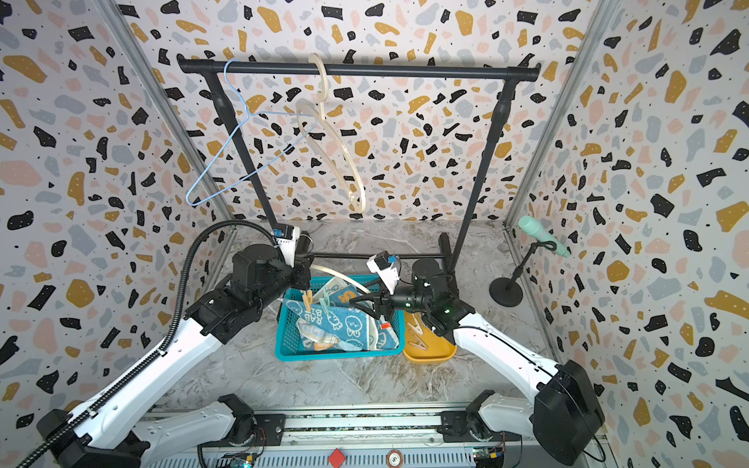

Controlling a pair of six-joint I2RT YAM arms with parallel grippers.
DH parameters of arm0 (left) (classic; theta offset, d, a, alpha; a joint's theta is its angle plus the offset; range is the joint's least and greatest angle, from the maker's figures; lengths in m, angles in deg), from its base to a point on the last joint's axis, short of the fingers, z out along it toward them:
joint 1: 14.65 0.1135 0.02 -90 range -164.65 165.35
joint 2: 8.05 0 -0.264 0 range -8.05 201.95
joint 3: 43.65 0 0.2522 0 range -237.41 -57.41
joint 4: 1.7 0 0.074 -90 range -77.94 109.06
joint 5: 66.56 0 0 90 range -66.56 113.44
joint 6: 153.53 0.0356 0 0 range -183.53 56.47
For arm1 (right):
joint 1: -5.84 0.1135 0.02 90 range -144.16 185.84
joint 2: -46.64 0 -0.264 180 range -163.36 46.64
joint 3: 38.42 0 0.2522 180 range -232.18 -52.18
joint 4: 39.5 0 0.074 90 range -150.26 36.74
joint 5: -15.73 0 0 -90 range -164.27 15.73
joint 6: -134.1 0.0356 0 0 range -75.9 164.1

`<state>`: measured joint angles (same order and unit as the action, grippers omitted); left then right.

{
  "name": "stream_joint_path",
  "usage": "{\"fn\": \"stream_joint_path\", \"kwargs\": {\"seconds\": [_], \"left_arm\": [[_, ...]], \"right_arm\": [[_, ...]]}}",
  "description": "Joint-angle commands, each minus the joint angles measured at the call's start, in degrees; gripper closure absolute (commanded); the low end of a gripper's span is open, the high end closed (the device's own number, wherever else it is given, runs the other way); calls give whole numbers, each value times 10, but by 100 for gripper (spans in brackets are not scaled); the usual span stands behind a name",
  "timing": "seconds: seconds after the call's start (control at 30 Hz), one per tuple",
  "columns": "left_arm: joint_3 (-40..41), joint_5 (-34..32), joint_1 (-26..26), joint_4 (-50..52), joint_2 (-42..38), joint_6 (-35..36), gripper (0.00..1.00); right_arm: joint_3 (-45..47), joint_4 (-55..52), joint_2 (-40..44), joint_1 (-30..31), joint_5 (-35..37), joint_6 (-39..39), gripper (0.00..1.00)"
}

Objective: Remove the clothespins securing towels to the hanger
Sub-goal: Pick up the hanger from the clothesline.

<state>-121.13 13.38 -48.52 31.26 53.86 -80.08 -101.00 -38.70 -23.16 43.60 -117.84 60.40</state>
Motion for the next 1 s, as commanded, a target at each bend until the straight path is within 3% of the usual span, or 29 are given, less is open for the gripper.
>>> {"fn": "stream_joint_path", "kwargs": {"seconds": [0.0, 0.3, 0.53, 0.97], "left_arm": [[0, -14, -3, -36, -18, -10, 100], [3, -22, -2, -37, -20, -14, 100], [5, -21, -2, -37, -18, -28, 100], [-5, -20, -3, -23, -7, -52, 100]], "right_arm": [[-14, 4, 23, 2, 20, -5, 44], [-2, -26, 82, 0, 82, -11, 39], [-7, -35, 109, 6, 89, -15, 38], [-31, -75, 79, 125, 159, -59, 38]]}}
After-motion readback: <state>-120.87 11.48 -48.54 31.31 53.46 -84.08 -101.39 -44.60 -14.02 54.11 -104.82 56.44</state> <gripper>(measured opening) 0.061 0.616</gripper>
